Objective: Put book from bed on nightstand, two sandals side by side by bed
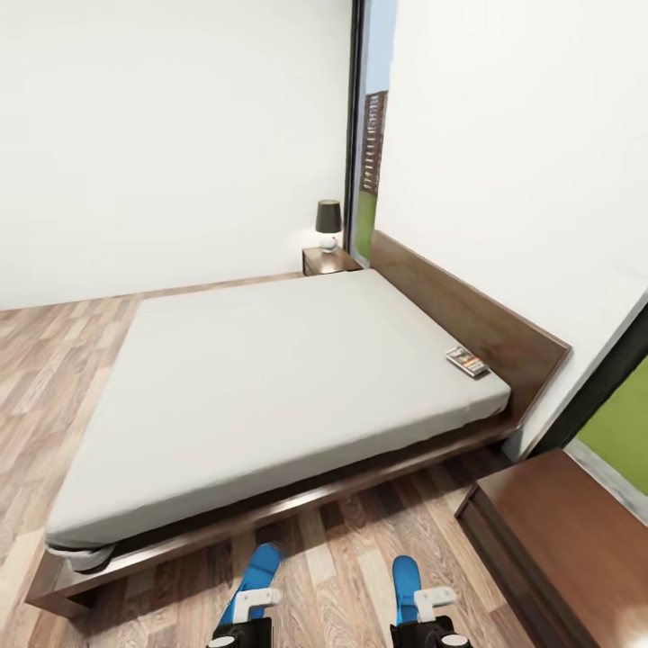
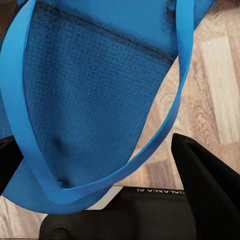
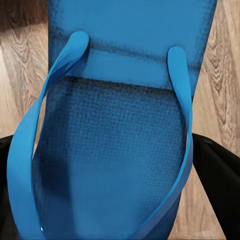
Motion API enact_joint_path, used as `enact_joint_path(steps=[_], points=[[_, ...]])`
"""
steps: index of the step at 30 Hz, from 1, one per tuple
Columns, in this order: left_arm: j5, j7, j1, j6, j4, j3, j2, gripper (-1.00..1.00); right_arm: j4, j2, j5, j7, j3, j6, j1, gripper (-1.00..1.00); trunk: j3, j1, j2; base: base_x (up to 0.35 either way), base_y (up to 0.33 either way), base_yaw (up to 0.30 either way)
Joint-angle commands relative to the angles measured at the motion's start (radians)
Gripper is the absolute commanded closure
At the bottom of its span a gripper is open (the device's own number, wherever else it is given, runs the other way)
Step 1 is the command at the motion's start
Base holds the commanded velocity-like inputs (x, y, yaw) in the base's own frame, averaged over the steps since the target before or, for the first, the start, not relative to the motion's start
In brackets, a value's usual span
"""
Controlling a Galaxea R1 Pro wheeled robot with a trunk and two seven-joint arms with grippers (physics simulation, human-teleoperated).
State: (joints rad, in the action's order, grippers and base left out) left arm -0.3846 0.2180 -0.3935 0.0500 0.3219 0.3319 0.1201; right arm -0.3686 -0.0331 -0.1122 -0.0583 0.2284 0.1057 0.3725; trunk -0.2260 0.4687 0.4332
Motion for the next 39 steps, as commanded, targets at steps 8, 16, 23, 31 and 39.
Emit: enact_joint_path(steps=[8, 16, 23, 31, 39], points=[[-0.011, 0.011, -0.002, 0.005, 0.002, 0.003, -0.006, 1.0, -0.003, 0.001, -0.011, -0.009, 0.003, 0.006, 0.0, 1.0, -0.006, 0.0, 0.002, 0.0, 0.0, 0.255], [-0.012, 0.01, -0.002, 0.006, 0.002, -0.057, -0.016, 1.0, -0.003, 0.001, -0.011, -0.009, 0.002, 0.005, 0.0, 1.0, -0.009, 0.0, 0.002, 0.0, 0.0, 0.254], [-0.057, 0.0, -0.002, 0.017, 0.002, -0.131, -0.047, 1.0, -0.003, 0.002, -0.011, -0.009, 0.002, 0.005, 0.0, 1.0, -0.013, 0.0, 0.002, 0.0, 0.0, 0.255], [-0.06, -0.003, -0.002, 0.016, 0.002, -0.134, -0.047, 1.0, -0.016, 0.003, -0.011, -0.009, -0.001, 0.007, 0.0, 1.0, -0.017, 0.0, 0.002, 0.0, 0.0, 0.255], [-0.06, -0.001, -0.002, 0.014, 0.002, -0.135, -0.045, 1.0, -0.029, 0.002, -0.011, -0.008, -0.041, 0.011, 0.0, 1.0, -0.02, 0.0, 0.002, 0.0, 0.0, 0.255]])
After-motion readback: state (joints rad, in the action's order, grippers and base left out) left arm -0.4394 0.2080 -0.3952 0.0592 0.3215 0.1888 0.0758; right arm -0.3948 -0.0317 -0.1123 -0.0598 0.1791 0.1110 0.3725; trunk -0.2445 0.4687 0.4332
